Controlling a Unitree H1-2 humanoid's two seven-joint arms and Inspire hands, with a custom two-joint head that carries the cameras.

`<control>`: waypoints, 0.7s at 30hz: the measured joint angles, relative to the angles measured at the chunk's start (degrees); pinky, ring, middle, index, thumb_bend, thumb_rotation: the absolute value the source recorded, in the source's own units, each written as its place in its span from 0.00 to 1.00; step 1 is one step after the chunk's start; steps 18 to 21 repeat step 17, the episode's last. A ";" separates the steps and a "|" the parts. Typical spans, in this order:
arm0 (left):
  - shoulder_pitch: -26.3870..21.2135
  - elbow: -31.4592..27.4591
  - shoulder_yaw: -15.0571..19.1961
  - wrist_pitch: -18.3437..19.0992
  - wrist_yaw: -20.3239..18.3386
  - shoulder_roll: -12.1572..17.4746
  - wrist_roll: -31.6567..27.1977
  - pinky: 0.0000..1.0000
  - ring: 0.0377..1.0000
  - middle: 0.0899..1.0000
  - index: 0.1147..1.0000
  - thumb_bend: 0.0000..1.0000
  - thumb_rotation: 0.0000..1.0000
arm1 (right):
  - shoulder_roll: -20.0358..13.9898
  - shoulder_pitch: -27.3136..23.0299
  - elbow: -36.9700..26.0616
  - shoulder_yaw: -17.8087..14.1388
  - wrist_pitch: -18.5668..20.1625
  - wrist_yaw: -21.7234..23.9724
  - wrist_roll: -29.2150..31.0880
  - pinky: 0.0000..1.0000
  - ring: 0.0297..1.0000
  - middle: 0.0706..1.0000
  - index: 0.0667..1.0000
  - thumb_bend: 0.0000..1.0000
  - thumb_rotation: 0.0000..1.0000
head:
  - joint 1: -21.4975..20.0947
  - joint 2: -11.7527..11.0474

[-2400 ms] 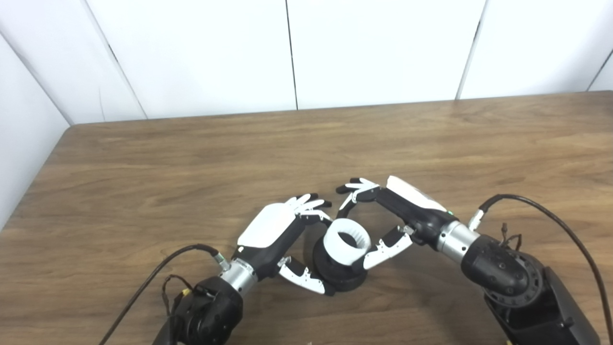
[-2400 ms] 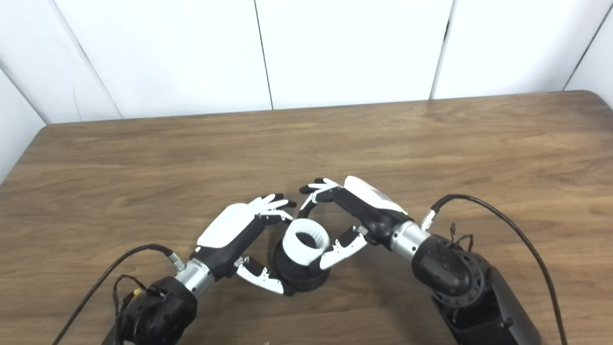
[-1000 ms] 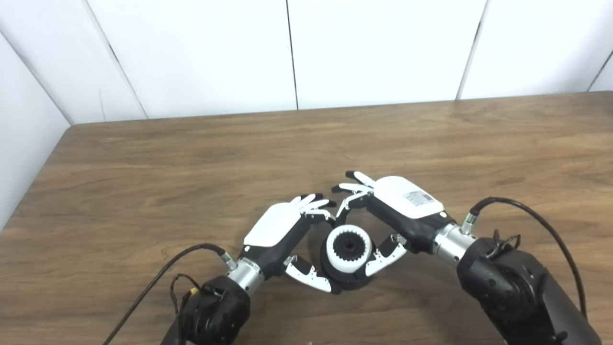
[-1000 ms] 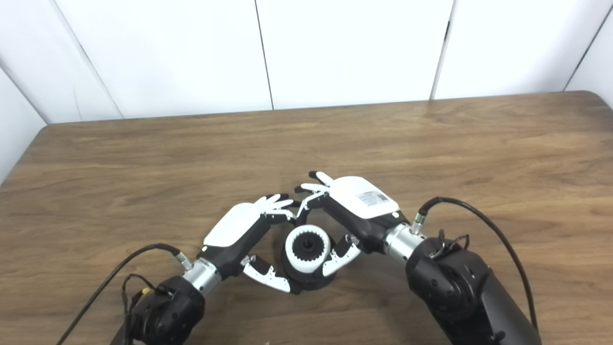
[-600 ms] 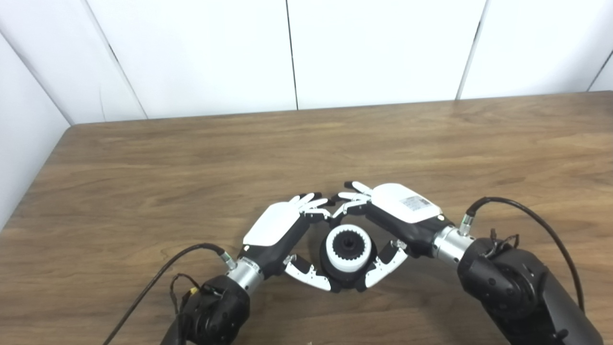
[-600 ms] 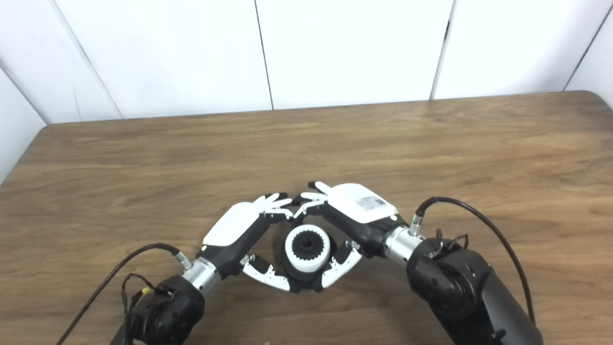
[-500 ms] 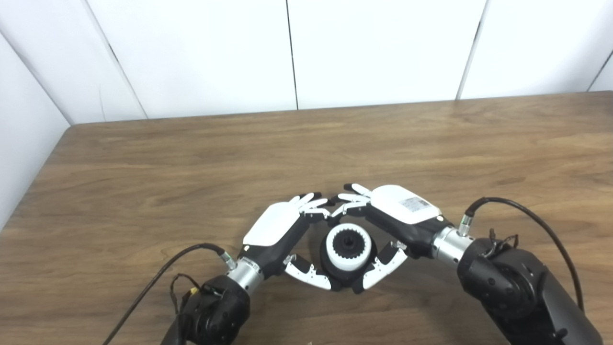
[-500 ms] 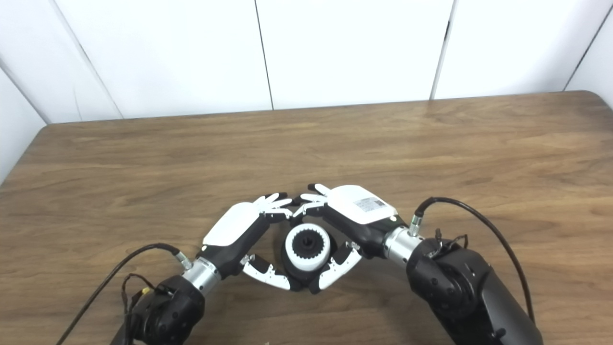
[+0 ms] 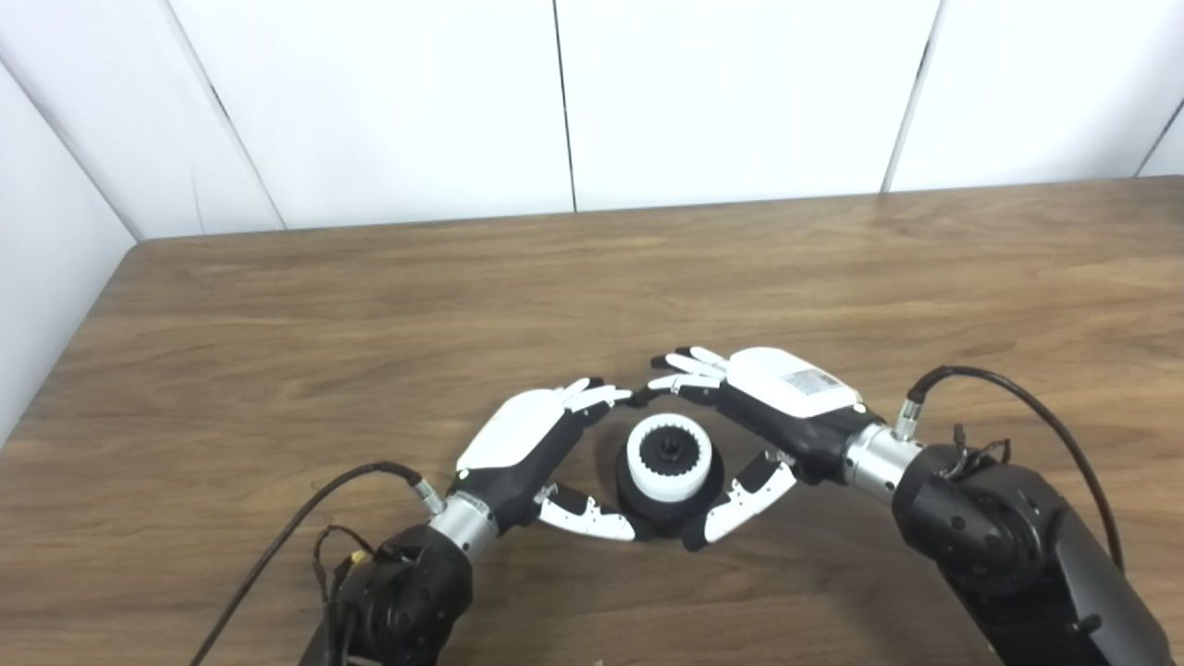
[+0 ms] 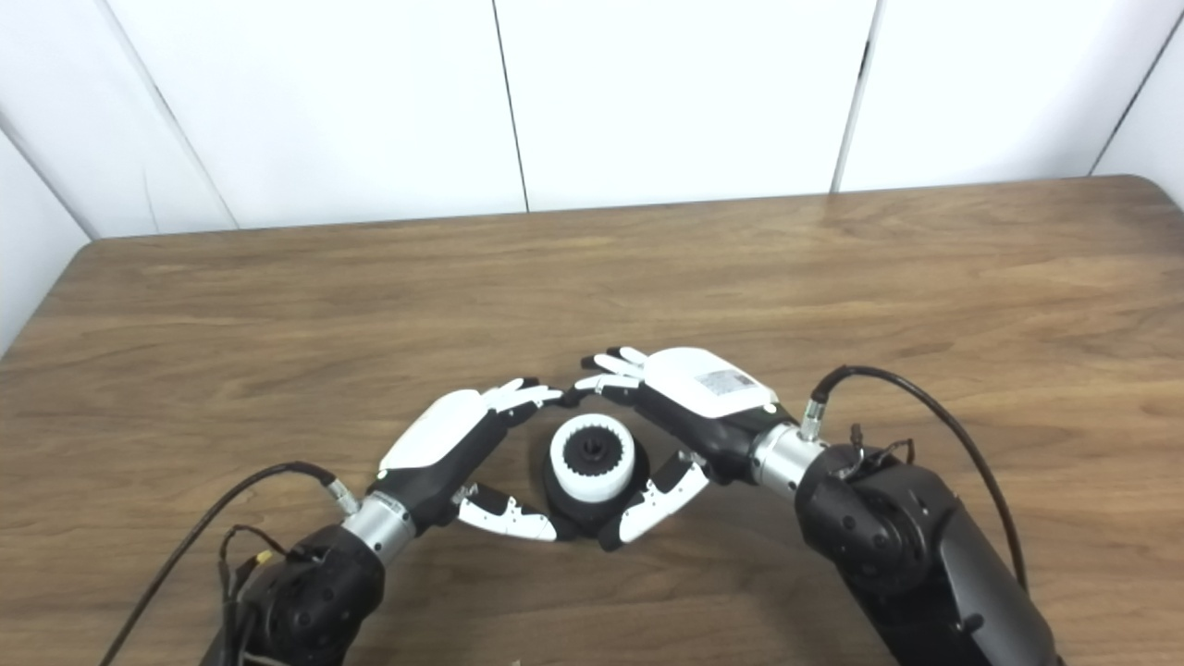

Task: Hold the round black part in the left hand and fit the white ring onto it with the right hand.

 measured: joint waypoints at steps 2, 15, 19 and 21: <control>-0.01 -1.49 0.24 0.82 -1.03 0.25 -0.46 0.89 0.99 0.94 0.94 1.00 0.35 | 0.01 0.00 0.00 -0.31 0.01 0.20 0.03 0.91 1.00 0.97 0.85 1.00 0.45 | 0.09 0.00; 2.04 -5.09 2.28 3.35 -4.16 4.91 -3.59 0.93 1.00 1.00 1.00 1.00 0.38 | 0.02 0.03 0.09 -2.63 0.19 0.24 1.06 0.94 1.00 0.97 0.85 1.00 0.46 | -0.09 -0.09; 3.48 -6.73 4.06 3.34 -4.16 6.26 -5.21 0.93 1.00 1.00 1.00 1.00 0.36 | 0.05 0.11 0.09 -3.74 0.74 0.20 0.99 0.93 1.00 0.97 0.86 1.00 0.47 | -0.09 -0.09; 3.48 -6.73 4.06 3.34 -4.16 6.26 -5.21 0.93 1.00 1.00 1.00 1.00 0.36 | 0.05 0.11 0.09 -3.74 0.74 0.20 0.99 0.93 1.00 0.97 0.86 1.00 0.47 | -0.09 -0.09</control>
